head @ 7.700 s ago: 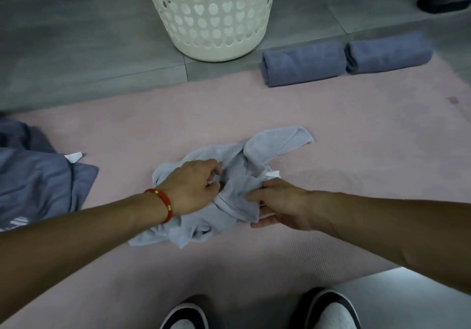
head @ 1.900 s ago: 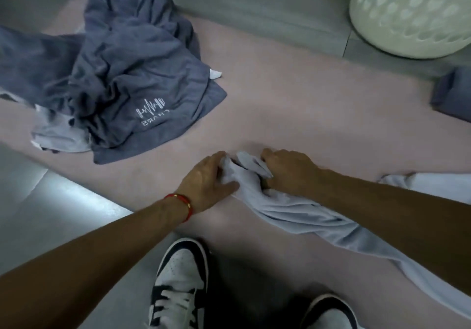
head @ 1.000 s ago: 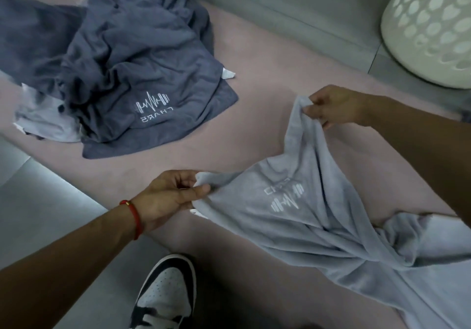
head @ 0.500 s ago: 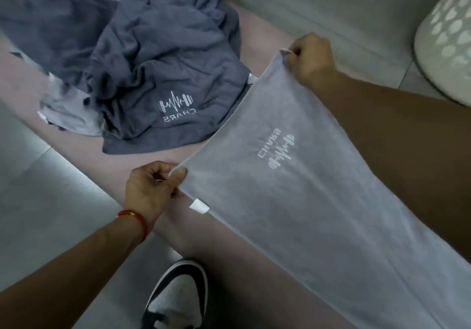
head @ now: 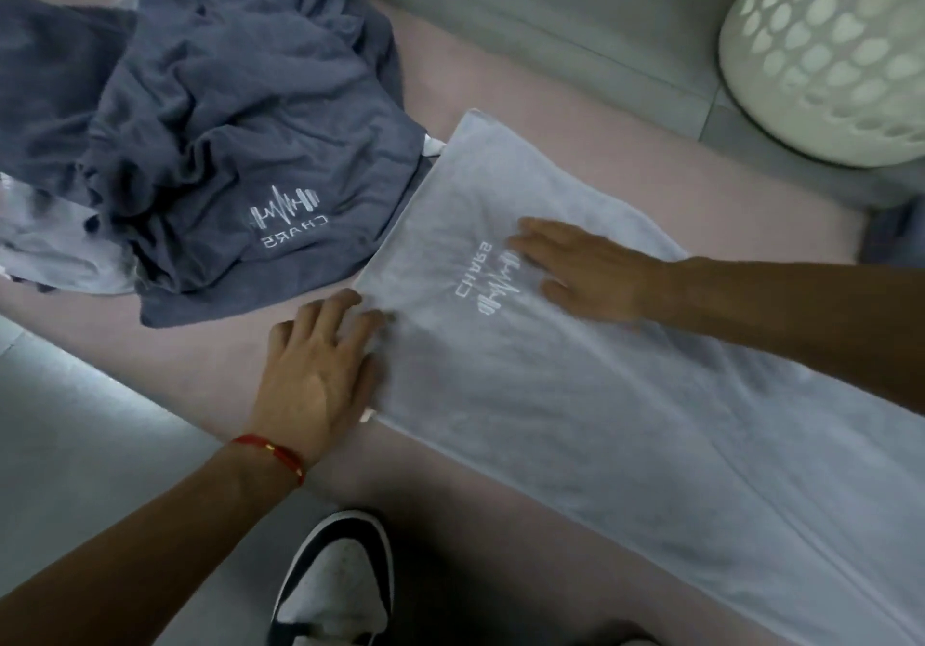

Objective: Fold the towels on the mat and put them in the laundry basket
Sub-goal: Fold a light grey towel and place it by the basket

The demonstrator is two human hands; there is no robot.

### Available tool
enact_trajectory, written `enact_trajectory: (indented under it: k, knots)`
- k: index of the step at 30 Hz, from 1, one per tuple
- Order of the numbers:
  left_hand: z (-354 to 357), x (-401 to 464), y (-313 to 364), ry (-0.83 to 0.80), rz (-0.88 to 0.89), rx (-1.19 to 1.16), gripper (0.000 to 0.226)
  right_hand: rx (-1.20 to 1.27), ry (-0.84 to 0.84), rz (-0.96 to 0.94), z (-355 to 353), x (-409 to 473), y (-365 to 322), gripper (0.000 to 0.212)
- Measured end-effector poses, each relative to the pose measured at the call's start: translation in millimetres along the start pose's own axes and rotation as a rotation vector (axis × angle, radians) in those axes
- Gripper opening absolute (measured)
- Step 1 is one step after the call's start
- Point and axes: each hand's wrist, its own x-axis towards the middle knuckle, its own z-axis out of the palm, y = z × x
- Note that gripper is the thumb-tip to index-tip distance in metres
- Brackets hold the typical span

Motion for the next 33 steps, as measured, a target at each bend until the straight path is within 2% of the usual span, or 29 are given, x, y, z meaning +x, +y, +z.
enact_trajectory:
  k: [3,5,10,14,17,19,24,29,33]
  knots:
    - [9,17,49,-0.111,0.206,-0.042,0.055,0.043,-0.015,0.029,23,-97,6,0.062]
    - [18,32,81,-0.187,0.38,-0.017,0.06,0.061,0.001,0.126,33,-161,15,0.057]
    - [36,81,157,-0.33,0.708,0.053,0.061,0.1,0.036,0.526,56,-288,38,0.055]
    - [50,121,228,-0.454,0.8,0.113,0.063,0.183,0.129,0.847,77,-358,59,0.053]
    - [55,154,286,-0.454,0.872,0.183,0.063,0.222,0.196,1.009,91,-397,85,0.051]
    - [60,178,322,-0.439,0.869,0.168,0.059,0.252,0.235,1.099,96,-415,107,0.05]
    - [90,217,392,-0.464,0.728,0.086,0.048,0.294,0.37,1.254,108,-436,177,0.05]
    - [108,231,421,-0.368,0.6,0.049,0.008,0.311,0.444,1.31,110,-432,240,0.052]
    - [104,246,428,-0.299,0.615,0.099,0.014,0.29,0.514,1.392,107,-439,284,0.054]
